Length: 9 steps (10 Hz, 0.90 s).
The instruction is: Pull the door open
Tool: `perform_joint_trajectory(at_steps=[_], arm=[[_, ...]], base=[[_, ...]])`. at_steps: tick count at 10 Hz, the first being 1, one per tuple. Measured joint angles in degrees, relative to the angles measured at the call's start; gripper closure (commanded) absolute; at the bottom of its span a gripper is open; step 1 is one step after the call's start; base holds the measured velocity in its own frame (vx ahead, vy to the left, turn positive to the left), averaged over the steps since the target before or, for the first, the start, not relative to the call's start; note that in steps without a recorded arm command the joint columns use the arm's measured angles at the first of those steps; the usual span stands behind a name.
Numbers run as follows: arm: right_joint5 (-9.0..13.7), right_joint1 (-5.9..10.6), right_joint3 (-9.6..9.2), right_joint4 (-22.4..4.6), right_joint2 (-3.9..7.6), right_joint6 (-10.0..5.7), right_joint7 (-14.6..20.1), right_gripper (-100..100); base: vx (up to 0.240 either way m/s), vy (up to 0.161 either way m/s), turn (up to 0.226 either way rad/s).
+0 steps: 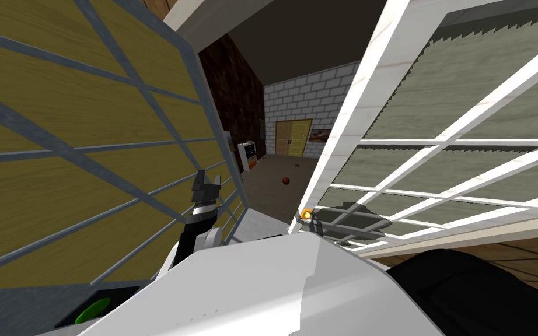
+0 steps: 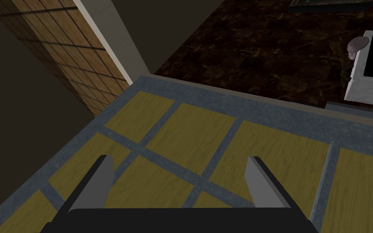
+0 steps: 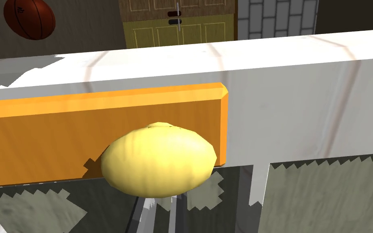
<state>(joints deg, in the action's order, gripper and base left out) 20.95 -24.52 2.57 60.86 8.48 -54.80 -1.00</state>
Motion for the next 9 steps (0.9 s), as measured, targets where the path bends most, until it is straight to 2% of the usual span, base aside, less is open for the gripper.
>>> perform_joint_trajectory(at_steps=[3,5,6,8,9], arm=[[1.19,-0.55,-0.83,1.19,0.12,0.74,2.38,100],[1.86,-0.24,-1.45,0.52,0.02,-0.04,3.78,100],[2.33,0.36,-1.66,-0.17,0.31,-0.05,4.88,-100],[3.97,0.44,-1.52,0.00,1.44,-0.68,7.36,-100],[4.77,-0.08,-1.69,0.70,1.95,-0.97,8.77,-100]], base=[[-0.017,-0.011,0.014],[-0.033,-0.003,0.027],[-0.032,-0.034,0.001],[-0.040,-0.014,0.013],[-0.042,0.009,-0.013]])
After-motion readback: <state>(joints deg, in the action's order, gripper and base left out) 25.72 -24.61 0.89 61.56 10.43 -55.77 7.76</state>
